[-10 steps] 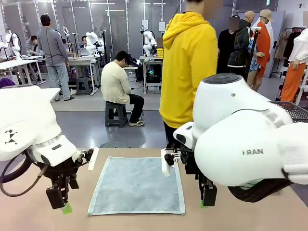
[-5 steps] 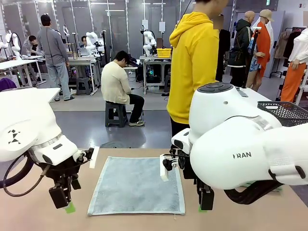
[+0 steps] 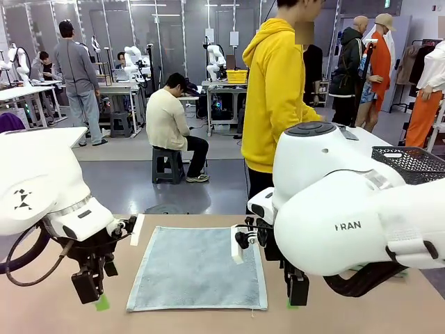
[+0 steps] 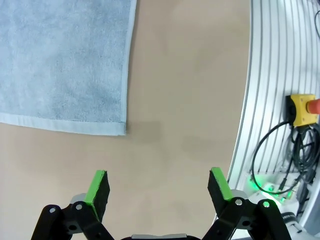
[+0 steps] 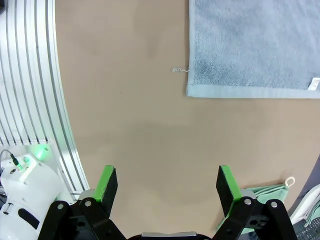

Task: Fold the towels and place them in the basket.
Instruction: When a person lays out a Towel with hook on the table, fold it in half twice.

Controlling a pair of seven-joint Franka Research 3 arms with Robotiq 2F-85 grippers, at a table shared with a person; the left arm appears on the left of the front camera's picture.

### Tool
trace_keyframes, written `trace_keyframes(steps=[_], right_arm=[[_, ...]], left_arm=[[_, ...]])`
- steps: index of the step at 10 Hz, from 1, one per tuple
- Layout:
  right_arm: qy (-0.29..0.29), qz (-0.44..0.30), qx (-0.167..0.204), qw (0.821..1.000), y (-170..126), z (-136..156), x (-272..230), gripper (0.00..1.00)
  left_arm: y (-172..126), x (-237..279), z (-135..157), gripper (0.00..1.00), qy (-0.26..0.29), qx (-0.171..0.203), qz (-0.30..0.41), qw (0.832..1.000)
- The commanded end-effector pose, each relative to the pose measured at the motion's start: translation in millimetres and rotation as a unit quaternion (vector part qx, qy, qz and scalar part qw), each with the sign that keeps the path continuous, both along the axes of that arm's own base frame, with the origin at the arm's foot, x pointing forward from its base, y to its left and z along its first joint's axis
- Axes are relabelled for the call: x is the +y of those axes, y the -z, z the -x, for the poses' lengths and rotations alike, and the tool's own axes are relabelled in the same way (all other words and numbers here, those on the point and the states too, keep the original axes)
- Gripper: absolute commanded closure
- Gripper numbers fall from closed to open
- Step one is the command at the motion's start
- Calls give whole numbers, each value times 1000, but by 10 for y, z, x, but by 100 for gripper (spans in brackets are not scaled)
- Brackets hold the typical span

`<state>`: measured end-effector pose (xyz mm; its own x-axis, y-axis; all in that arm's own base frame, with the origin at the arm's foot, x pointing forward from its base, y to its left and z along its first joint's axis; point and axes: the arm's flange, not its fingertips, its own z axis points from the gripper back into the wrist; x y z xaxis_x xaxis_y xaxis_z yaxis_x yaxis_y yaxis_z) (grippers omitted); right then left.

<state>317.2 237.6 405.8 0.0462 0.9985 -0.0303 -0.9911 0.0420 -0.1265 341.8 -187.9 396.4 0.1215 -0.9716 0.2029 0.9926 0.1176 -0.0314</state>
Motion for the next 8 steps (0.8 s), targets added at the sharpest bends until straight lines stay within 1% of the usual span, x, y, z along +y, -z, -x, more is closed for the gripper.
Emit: trace_keyframes(steps=[1,3,5,8], right_arm=[[-10,-10,1,1000,209,-65,78,0],[-15,-32,-14,999,351,-167,151,0],[-6,-55,-1,998,497,-264,140,0],[9,-78,19,997,688,-421,103,0]], left_arm=[[163,-37,23,0,22,10,-1,1000],[282,-106,-73,0,30,12,-24,999],[356,-174,-160,0,25,17,-25,999],[530,-286,-281,0,40,14,-23,999]])
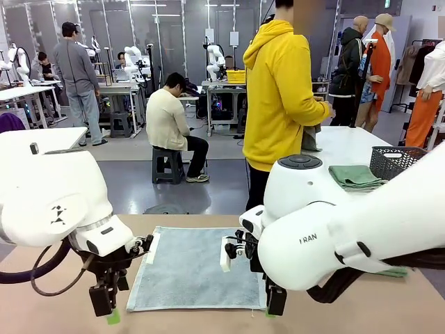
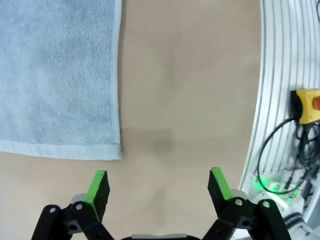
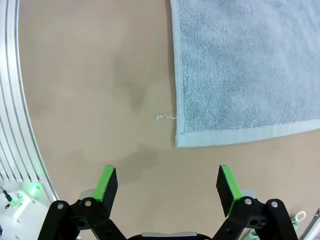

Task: Fold the towels and place them in the basket.
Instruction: When a person lays out a Towel with hook on the table, fold it in half twice.

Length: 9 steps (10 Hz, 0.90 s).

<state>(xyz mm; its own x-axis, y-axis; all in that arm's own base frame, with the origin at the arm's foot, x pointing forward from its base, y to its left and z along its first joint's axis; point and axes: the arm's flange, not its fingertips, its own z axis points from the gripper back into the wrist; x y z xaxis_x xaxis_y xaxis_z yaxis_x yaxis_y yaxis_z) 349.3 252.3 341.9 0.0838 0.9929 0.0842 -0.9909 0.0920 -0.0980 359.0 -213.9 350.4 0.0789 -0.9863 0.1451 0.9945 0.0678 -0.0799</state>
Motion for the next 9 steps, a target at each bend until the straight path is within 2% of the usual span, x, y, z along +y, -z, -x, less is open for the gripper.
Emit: trace_keyframes(steps=[1,4,9], right_arm=[[-9,-23,11,1000,88,-156,-49,0],[-8,-32,23,999,198,-290,-66,0],[-6,-43,34,998,385,-455,-40,0]], left_arm=[[122,-42,-147,0,11,-16,5,1000],[323,-59,-249,0,7,-18,-15,1000],[472,-52,-361,0,4,-20,-16,1000]])
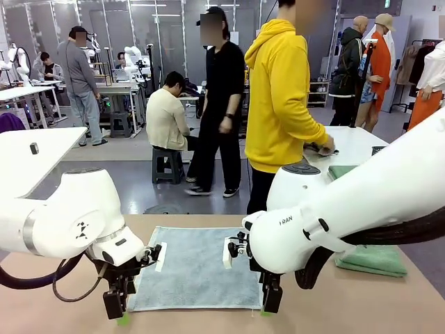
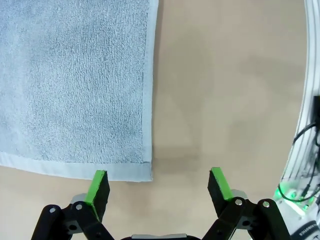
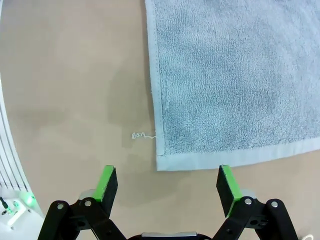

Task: Fold the towels and place them in the basket.
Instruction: When a person lays out a Towel with hook on the table, fold it in half twice.

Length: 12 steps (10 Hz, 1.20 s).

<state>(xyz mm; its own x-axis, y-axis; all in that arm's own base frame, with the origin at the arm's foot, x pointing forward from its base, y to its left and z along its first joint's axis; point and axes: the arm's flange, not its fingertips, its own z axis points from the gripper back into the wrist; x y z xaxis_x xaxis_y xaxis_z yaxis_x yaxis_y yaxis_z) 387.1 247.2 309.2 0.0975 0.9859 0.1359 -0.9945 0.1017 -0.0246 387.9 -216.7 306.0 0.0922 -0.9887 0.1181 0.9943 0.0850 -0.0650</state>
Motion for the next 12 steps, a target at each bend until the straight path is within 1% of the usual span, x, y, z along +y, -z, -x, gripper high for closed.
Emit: trace_keyframes(steps=[1,4,8,9,10,11,12], right_arm=[[-20,-20,7,1000,96,-100,27,0],[-6,11,27,1000,175,-138,41,0],[0,27,34,999,221,-164,107,0],[1,29,35,999,223,-167,108,0],[1,31,37,999,224,-167,110,0],[5,34,36,999,227,-176,116,0],[8,35,37,999,231,-178,117,24]], left_arm=[[36,-19,-79,0,12,-11,0,1000],[100,-22,-109,0,13,-1,-4,1000],[173,-39,-140,0,11,7,0,1000],[176,-36,-141,26,9,6,-3,1000],[176,-32,-136,46,8,5,-4,1000],[176,-30,-138,85,8,2,-5,1000],[180,-17,-134,100,6,2,-6,1000]])
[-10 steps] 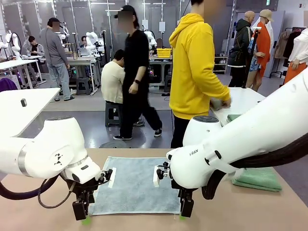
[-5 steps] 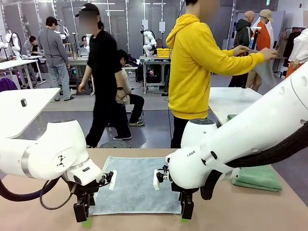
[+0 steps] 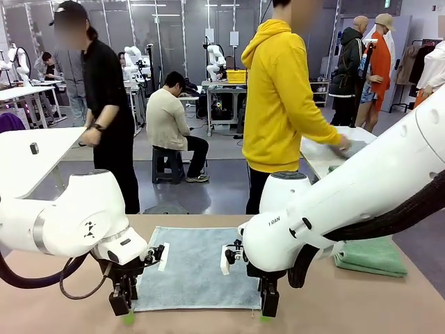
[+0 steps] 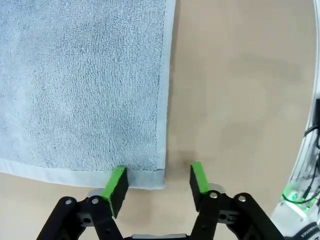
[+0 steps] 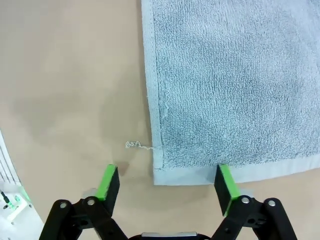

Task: Fold the towels and place them in the basket.
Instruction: When a person lays out a Towel with hook on the table, fold it in half twice.

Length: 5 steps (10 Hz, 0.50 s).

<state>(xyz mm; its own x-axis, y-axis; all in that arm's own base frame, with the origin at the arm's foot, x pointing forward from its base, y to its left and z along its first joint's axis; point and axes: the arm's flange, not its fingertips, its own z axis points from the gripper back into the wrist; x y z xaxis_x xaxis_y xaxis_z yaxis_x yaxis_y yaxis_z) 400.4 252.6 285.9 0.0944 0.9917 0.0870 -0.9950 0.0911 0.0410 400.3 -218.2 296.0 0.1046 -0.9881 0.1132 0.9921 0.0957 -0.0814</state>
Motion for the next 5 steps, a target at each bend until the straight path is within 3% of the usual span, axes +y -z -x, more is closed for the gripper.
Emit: trace_keyframes(steps=[1,2,3,4,5], right_arm=[[14,16,1,1000,1,-47,62,51],[15,16,1,1000,0,-47,61,83],[15,15,-2,1000,-21,-35,63,100],[15,14,-4,1000,-43,-28,66,77],[15,15,-4,1000,-55,-29,71,100]], left_arm=[[92,1,-13,100,8,-4,-4,1000],[98,-2,-14,100,8,-4,-5,1000],[98,-1,-9,97,9,-3,-7,1000],[92,3,-2,100,10,-4,-11,1000],[77,-3,1,100,12,-5,-10,1000]])
